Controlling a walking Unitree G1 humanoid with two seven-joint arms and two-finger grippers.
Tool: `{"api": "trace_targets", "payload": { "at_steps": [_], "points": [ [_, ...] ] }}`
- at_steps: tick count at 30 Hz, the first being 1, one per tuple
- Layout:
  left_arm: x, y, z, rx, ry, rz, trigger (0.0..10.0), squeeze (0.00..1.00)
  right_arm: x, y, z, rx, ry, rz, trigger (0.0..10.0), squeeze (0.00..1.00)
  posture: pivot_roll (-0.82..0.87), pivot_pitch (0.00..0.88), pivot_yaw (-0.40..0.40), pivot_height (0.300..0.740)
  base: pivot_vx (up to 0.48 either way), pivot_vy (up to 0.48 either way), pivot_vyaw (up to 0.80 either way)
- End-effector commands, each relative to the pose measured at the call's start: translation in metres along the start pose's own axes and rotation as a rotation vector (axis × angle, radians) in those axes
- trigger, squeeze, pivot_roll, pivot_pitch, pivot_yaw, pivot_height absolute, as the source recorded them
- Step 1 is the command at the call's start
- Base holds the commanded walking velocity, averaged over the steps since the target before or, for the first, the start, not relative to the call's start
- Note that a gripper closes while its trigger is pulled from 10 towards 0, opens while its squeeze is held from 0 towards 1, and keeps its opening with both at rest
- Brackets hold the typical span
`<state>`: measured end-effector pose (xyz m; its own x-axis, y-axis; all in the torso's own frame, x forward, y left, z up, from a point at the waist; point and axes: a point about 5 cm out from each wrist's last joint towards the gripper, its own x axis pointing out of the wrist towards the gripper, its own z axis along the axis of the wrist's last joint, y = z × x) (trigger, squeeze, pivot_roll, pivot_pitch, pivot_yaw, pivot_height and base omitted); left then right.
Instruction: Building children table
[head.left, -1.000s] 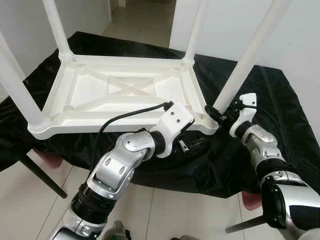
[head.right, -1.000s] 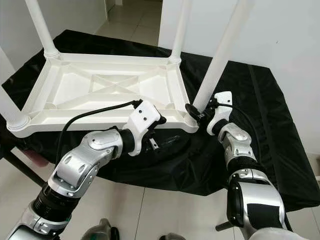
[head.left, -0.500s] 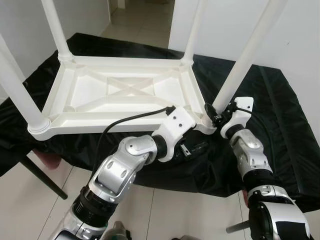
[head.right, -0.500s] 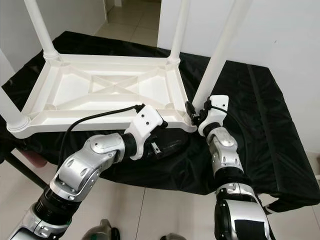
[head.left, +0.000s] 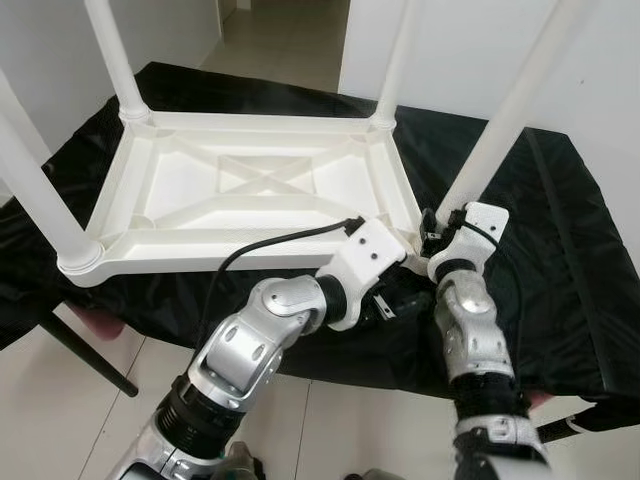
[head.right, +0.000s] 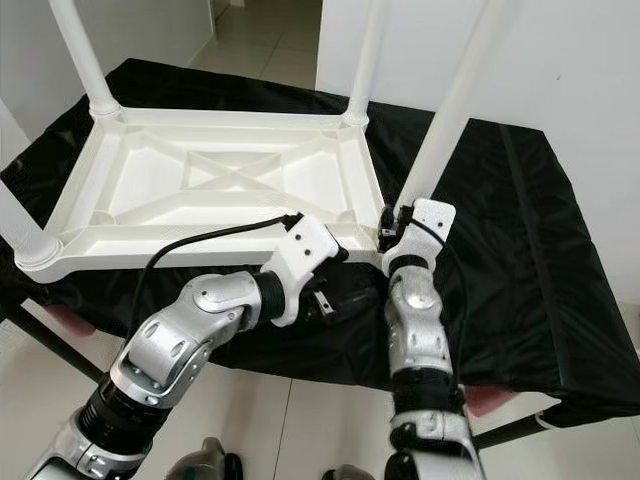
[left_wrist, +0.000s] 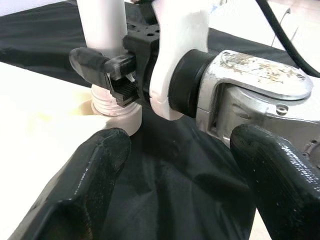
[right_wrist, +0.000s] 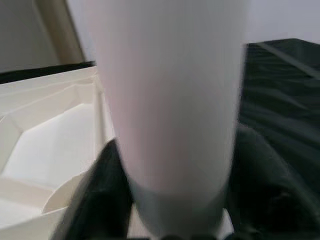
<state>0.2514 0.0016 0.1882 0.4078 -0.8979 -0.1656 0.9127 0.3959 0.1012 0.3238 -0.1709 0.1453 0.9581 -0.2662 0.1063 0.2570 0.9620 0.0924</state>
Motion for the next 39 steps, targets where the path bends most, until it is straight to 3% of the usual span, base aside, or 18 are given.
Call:
{"api": "trace_targets", "payload": {
  "at_steps": [1, 6, 11, 16, 17, 18, 19, 24, 27, 28, 31, 39],
  "points": [
    [0.002, -0.002, -0.003, -0.005, 0.007, -0.018, 10.0, 0.00, -0.001, -0.011, 0.003, 0.004, -0.014, -0.066, 10.0, 1.00, -0.03, 0.000, -0.012, 0.740, 0.000, 0.000, 0.00],
    [0.002, 0.002, -0.001, 0.004, 0.005, -0.021, 10.0, 0.00, -0.003, -0.008, 0.005, 0.028, -0.016, -0.031, 10.0, 1.00, -0.04, 0.000, -0.016, 0.740, 0.000, 0.000, 0.00],
    [0.004, 0.008, -0.001, 0.011, 0.001, 0.004, 10.0, 0.00, -0.001, -0.003, 0.008, 0.057, -0.011, 0.102, 10.0, 1.00, -0.03, 0.000, -0.027, 0.740, 0.000, 0.000, 0.00],
    [0.004, 0.011, 0.000, 0.010, -0.001, 0.026, 10.0, 0.00, 0.000, -0.001, 0.005, 0.050, 0.025, 0.160, 10.0, 1.00, -0.03, 0.000, -0.029, 0.740, 0.000, 0.000, 0.00],
    [0.003, 0.014, 0.000, 0.007, -0.003, 0.038, 10.0, 0.00, 0.001, -0.002, 0.002, 0.047, 0.040, 0.197, 10.0, 0.70, -0.03, 0.000, -0.029, 0.740, 0.000, 0.000, 0.00],
    [0.003, 0.014, 0.000, 0.007, -0.003, 0.038, 10.0, 0.00, 0.001, -0.002, 0.002, 0.047, 0.040, 0.197, 10.0, 0.70, -0.03, 0.000, -0.029, 0.740, 0.000, 0.000, 0.00],
    [0.004, 0.016, 0.001, 0.005, -0.004, 0.047, 10.0, 0.00, 0.003, -0.004, 0.001, 0.037, 0.055, 0.211, 10.0, 0.00, -0.03, 0.000, -0.027, 0.740, 0.000, 0.000, 0.00],
    [0.003, 0.017, 0.000, 0.003, -0.005, 0.052, 10.0, 0.00, 0.005, -0.008, -0.003, 0.021, 0.076, 0.253, 10.0, 0.00, -0.03, 0.000, -0.028, 0.740, 0.000, 0.000, 0.00],
    [0.003, 0.020, 0.000, -0.007, -0.014, 0.067, 10.0, 0.00, 0.010, -0.022, -0.009, -0.016, 0.106, 0.320, 10.0, 0.00, -0.02, 0.000, -0.031, 0.740, 0.000, 0.000, 0.00],
    [0.002, 0.023, 0.000, -0.011, -0.018, 0.084, 10.0, 0.00, 0.012, -0.030, -0.013, -0.076, 0.108, 0.431, 10.0, 0.00, -0.02, 0.000, -0.035, 0.740, 0.000, 0.000, 0.00],
    [0.001, 0.024, 0.000, -0.006, -0.018, 0.091, 10.0, 0.00, 0.012, -0.032, -0.014, -0.093, 0.112, 0.506, 10.0, 0.00, -0.01, 0.000, -0.042, 0.740, 0.000, 0.000, 0.00],
    [-0.003, 0.028, 0.001, -0.006, -0.028, 0.117, 10.0, 0.00, 0.016, -0.040, -0.020, -0.078, 0.141, 0.684, 10.0, 0.00, 0.01, 0.000, -0.044, 0.740, 0.000, 0.000, 0.00]
  ]
}}
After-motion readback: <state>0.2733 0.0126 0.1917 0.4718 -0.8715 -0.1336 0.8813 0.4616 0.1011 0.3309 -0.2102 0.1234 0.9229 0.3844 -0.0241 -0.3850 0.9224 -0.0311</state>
